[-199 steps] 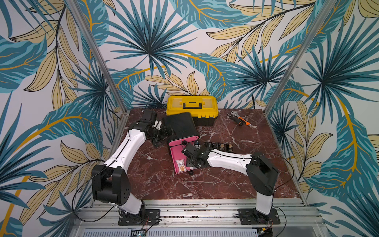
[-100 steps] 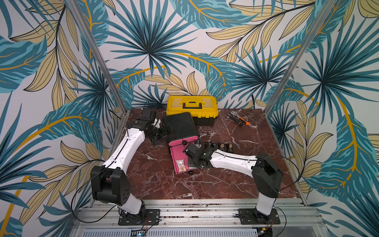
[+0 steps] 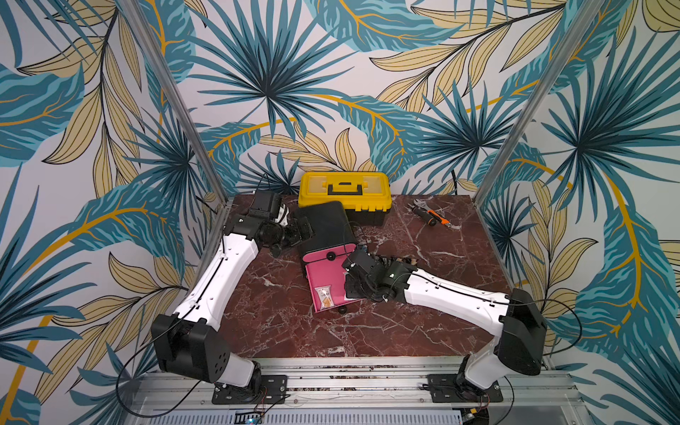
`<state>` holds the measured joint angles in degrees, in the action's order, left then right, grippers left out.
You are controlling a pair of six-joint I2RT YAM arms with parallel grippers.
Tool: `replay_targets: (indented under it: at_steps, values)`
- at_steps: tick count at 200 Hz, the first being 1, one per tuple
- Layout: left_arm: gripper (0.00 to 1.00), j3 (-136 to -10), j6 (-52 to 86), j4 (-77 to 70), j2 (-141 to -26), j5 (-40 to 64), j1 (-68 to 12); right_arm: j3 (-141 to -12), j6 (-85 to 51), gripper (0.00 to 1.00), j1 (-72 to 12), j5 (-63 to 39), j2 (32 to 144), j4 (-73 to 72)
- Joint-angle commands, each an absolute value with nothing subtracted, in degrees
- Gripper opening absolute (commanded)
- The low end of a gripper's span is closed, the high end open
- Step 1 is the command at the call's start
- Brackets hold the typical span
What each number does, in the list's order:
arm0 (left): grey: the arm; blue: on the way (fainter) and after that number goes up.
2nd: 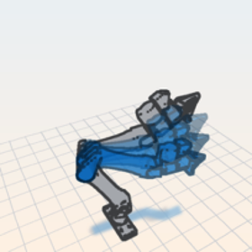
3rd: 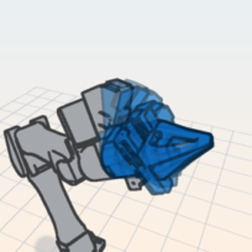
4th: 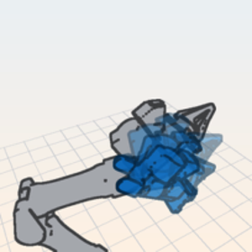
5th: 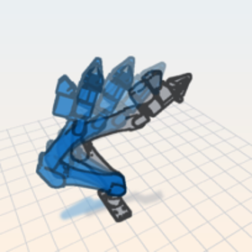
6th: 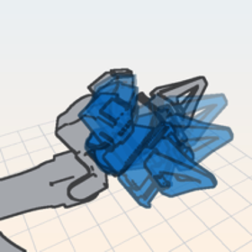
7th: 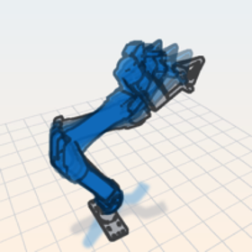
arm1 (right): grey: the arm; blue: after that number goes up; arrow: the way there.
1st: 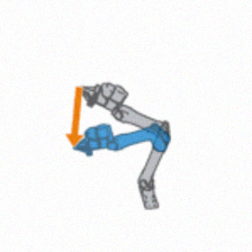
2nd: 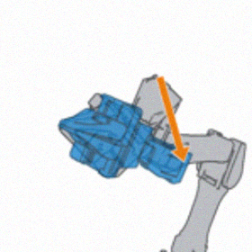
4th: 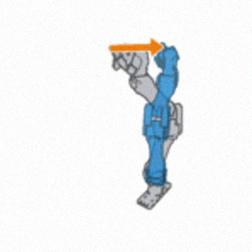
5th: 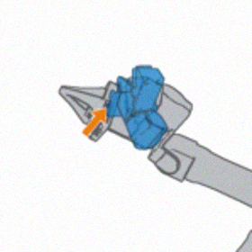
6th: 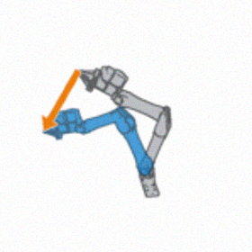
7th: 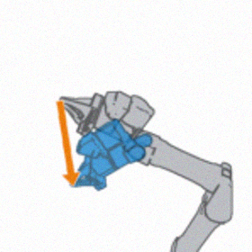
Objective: Take the cookies out of the drawer
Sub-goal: Place the cookie at the center of the board.
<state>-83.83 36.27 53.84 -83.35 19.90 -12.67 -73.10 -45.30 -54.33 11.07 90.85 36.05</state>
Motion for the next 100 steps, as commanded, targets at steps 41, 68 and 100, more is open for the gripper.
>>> replay_targets:
  at_steps: [41, 68, 100]
  values:
    - [1.0, -86.65, 37.74, 49.47, -81.12, 19.44, -16.8, -65.93, -41.23, 0.29, -52.37, 12.04, 79.24, 45.75]
    - [1.0, -87.57, 38.49, 44.95, -82.29, 20.6, -19.03, -63.15, -41.23, 0.29, -49.62, 13.65, 75.19, 47.93]
    - [1.0, -90.73, 38.44, 42.12, -85.67, 21.65, -21.53, -59.78, -39.52, 0.29, -42.84, 14.25, 71.84, 48.96]
